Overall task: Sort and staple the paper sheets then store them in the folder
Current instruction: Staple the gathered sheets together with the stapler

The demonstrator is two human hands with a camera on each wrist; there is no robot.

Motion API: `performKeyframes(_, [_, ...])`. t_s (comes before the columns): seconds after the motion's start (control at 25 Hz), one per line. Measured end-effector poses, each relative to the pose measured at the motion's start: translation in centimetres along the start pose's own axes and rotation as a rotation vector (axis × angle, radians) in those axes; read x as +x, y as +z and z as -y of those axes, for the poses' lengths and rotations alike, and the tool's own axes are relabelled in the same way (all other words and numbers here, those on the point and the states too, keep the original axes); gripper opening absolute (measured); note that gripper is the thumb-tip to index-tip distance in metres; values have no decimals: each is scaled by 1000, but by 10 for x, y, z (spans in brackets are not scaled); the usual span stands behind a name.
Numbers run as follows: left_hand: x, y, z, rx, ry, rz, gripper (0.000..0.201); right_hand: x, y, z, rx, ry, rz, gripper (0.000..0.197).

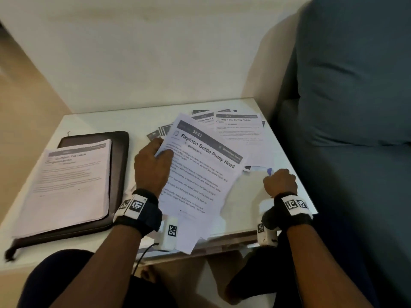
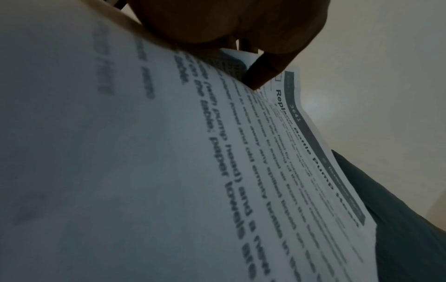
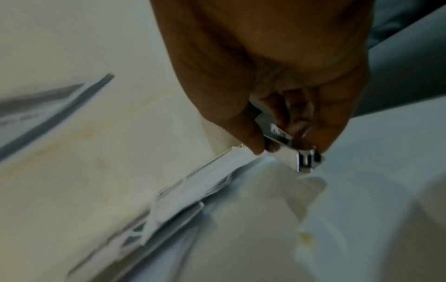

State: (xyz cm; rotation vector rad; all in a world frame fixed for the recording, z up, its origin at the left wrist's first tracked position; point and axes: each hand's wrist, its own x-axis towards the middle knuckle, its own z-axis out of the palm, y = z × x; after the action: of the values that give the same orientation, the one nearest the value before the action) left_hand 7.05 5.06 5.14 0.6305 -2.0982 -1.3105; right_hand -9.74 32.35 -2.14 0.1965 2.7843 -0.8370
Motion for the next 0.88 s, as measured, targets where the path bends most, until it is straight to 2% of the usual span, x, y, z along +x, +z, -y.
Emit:
performKeyframes(0.08, [-1,-10,-5,38,6,44,15,-7,-12,13,329,16,-69,38])
performKeyframes(0.16, [0,-17,-9,47,7,97,20,-27,-27,36,771,-55,-69,28])
performKeyframes(0.28, [1,-24,-14,78,66,198,22,-68,-43,69,1127,-267,220,33])
performKeyframes(0.36, [2,-24,-17,88,107,291,17,-86,-45,82,1151,-422,349,28])
performKeyframes(0.48, [4,-24,-21,86,161,397,19,-97,-48,93,923,-617,387,7])
performKeyframes(0.52, [6,-23,-23,89,165,418,20,-98,-49,93,872,-662,408,9])
performKeyframes(0.64, [10,-21,-27,137,222,476,18,-101,-46,88,871,-661,479,11])
performKeyframes(0.76, [14,-16,-30,266,300,533,23,-103,-43,83,892,-627,451,16])
performKeyframes(0.88, [14,-9,-36,453,397,482,30,-103,-37,83,918,-579,432,16])
